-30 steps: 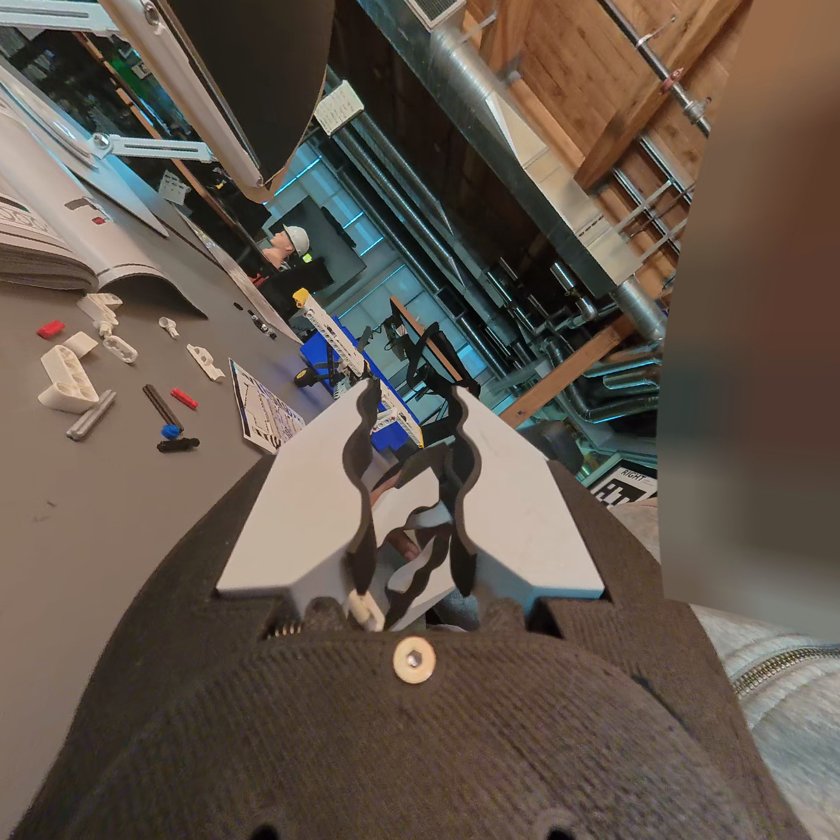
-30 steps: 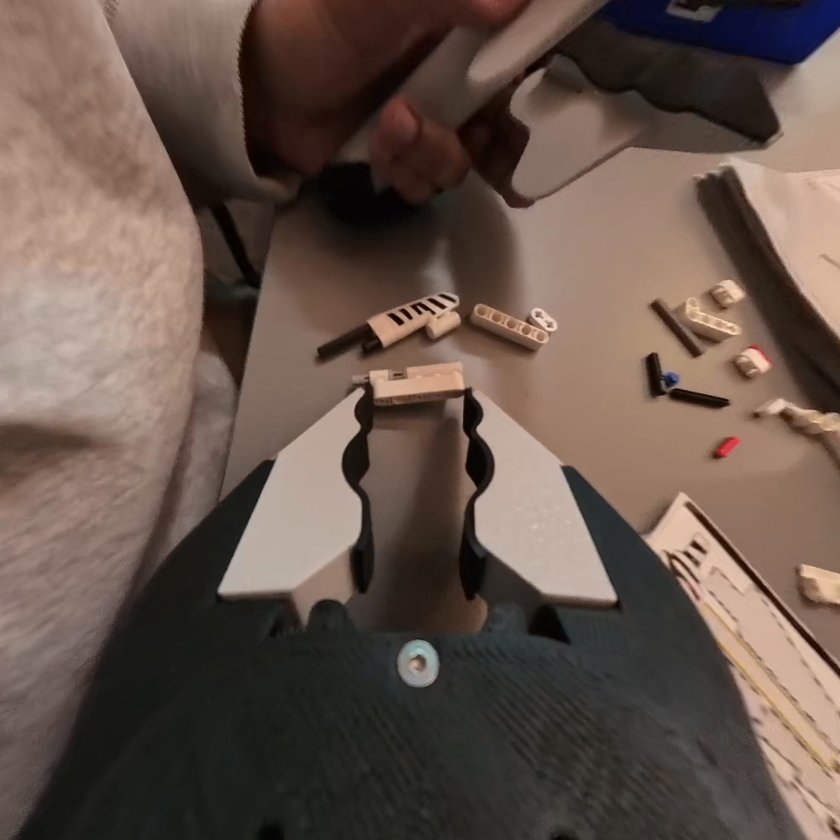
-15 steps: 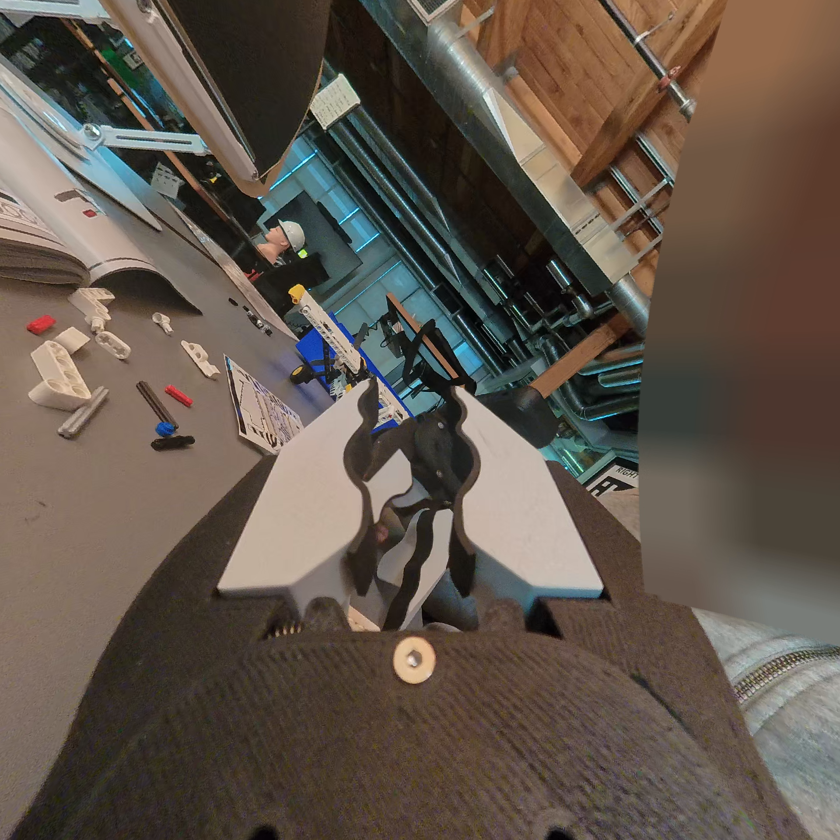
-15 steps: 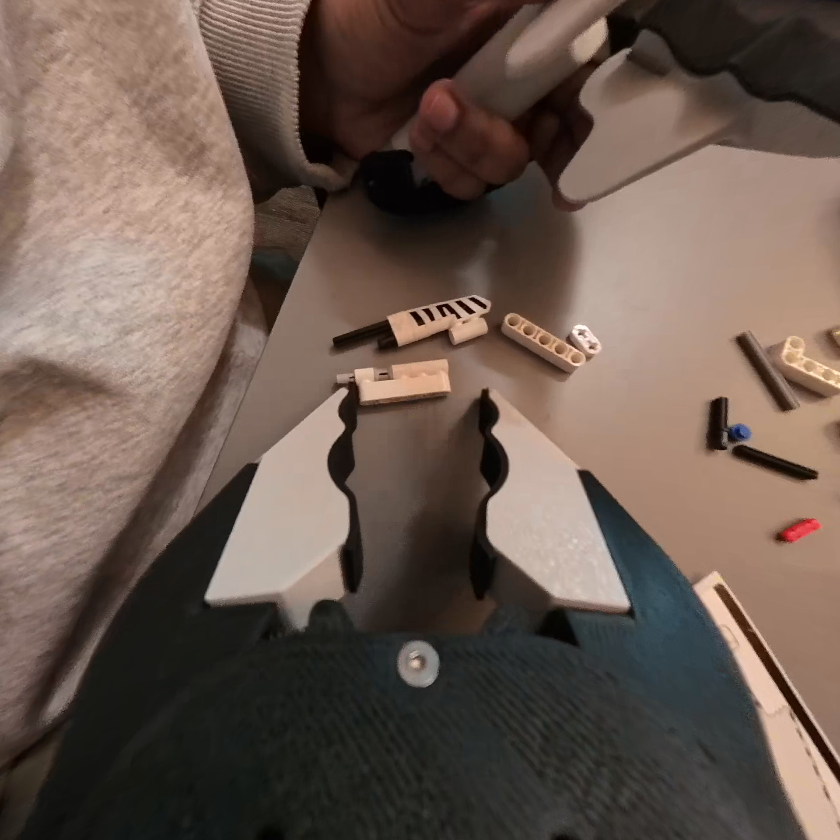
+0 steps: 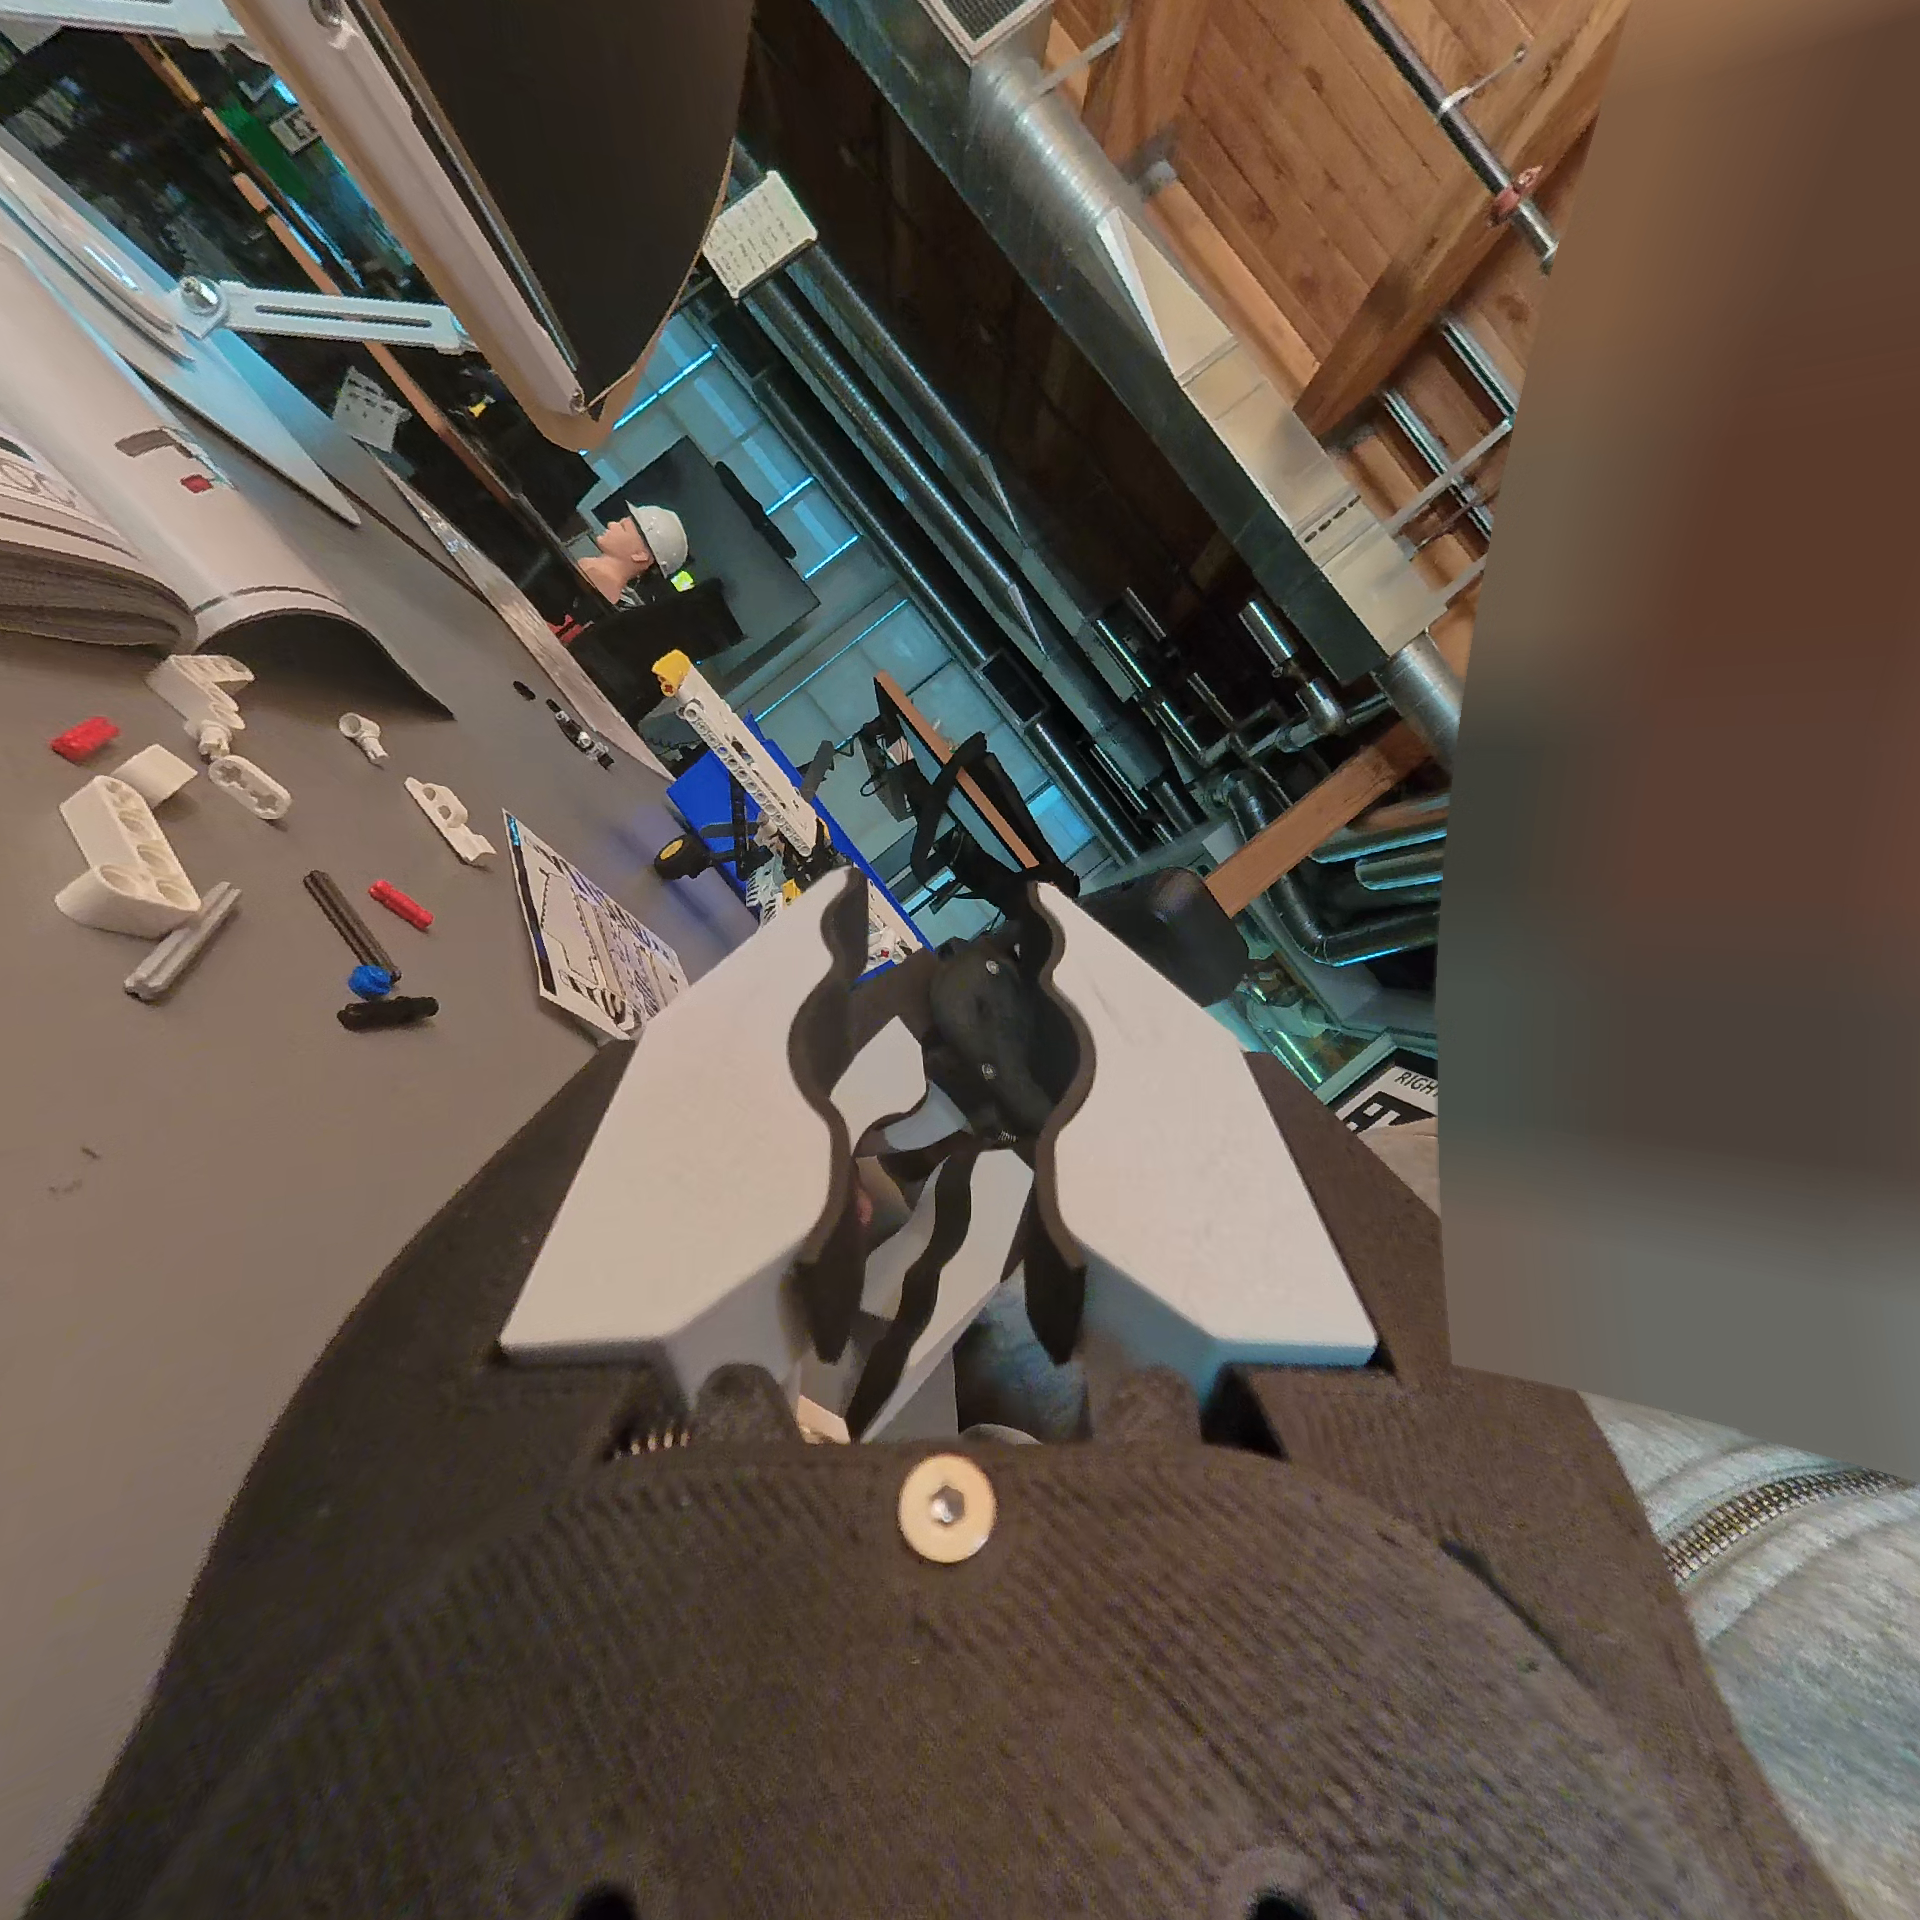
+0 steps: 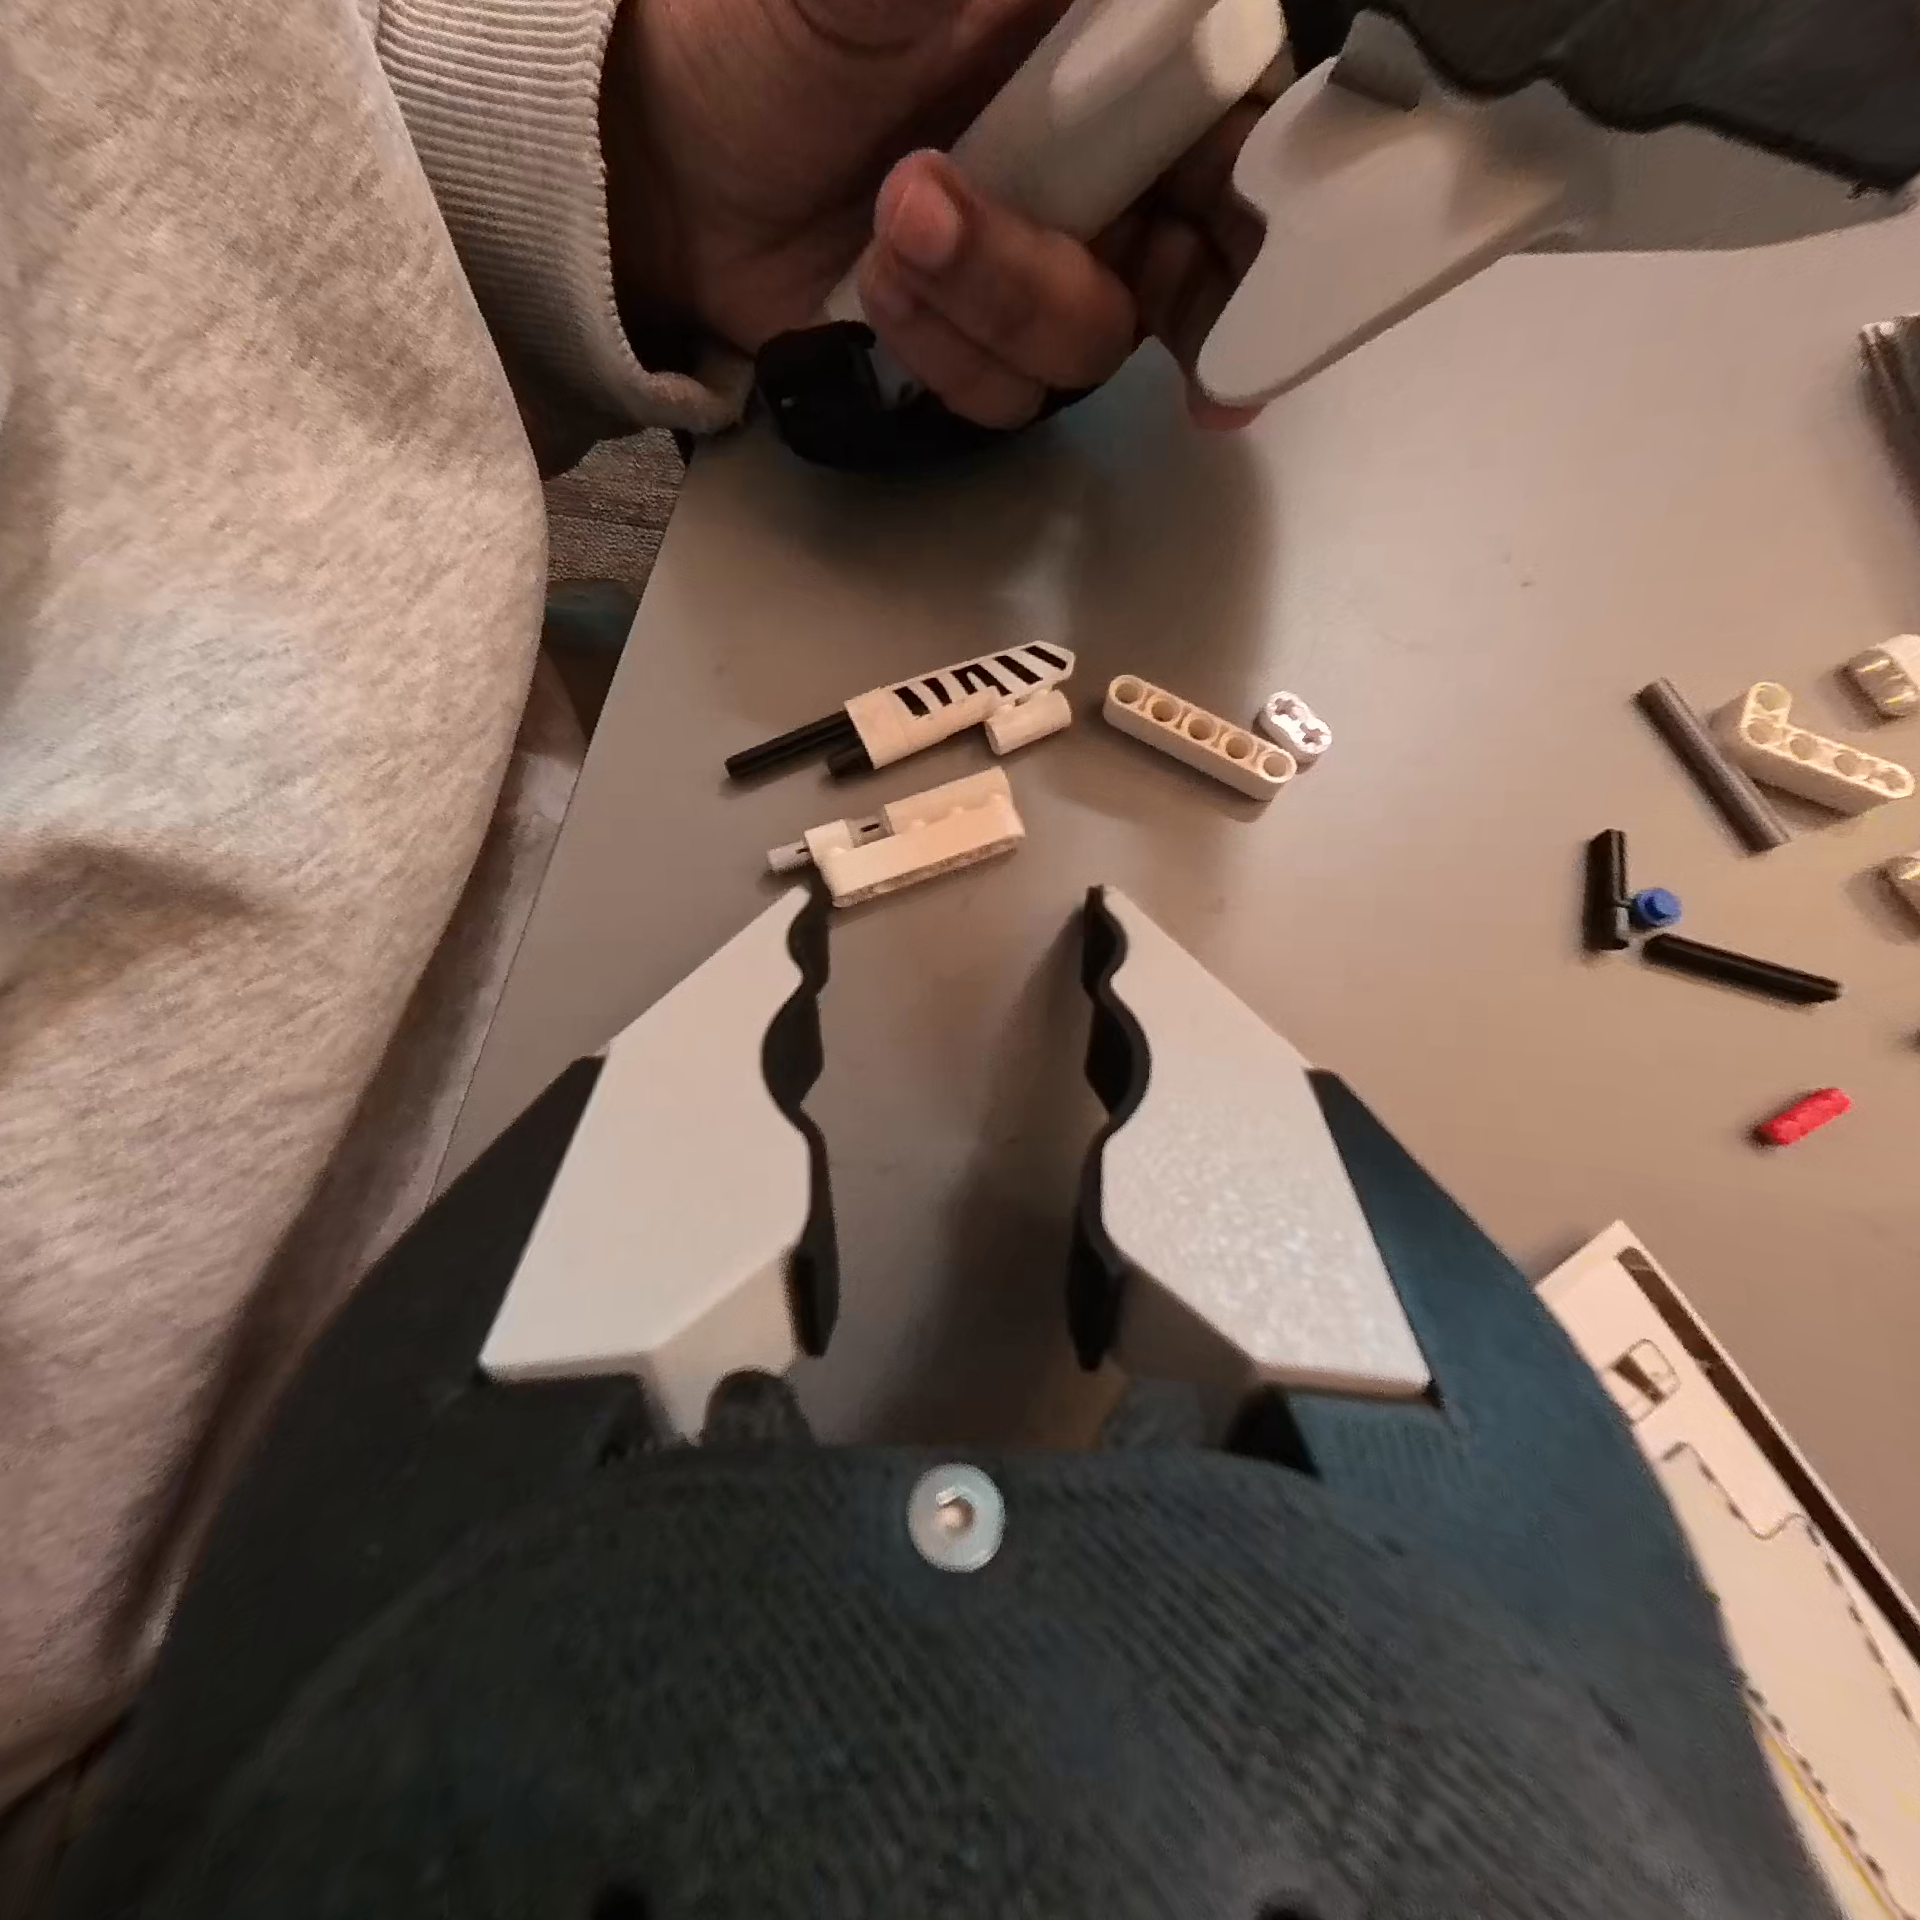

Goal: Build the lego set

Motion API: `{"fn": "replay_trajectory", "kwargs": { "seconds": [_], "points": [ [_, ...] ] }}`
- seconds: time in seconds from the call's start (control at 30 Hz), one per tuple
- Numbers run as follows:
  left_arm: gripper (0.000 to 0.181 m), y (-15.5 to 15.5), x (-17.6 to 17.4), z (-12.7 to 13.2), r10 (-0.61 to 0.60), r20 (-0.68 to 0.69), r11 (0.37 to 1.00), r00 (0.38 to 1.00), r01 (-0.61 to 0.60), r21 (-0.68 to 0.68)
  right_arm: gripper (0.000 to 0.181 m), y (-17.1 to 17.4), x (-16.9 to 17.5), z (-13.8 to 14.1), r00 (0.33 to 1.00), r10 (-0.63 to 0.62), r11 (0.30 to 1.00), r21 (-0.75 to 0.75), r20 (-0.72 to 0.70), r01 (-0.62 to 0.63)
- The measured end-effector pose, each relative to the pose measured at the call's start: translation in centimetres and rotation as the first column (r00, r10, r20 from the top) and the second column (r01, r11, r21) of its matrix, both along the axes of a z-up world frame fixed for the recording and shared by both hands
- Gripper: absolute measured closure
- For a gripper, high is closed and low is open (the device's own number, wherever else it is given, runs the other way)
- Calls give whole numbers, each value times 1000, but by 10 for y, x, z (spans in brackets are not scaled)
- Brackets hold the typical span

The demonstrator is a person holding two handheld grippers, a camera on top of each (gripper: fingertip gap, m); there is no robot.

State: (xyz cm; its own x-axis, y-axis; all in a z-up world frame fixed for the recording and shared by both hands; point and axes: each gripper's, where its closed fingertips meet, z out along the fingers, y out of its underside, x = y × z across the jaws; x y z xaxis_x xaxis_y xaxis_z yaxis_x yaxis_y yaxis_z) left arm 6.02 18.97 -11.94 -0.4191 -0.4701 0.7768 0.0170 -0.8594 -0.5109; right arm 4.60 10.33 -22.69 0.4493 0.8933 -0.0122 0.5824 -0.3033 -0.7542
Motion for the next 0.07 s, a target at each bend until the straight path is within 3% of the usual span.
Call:
{"fn": "replay_trajectory", "kwargs": {
  "seconds": [0.07],
  "points": [
    [155, -1, 0, 0, -5, 1, 1000, 1000, 5, -1, 136, -1, 0, 0, 1000, 5, 1000, 0, -1, -5]
  ]
}}
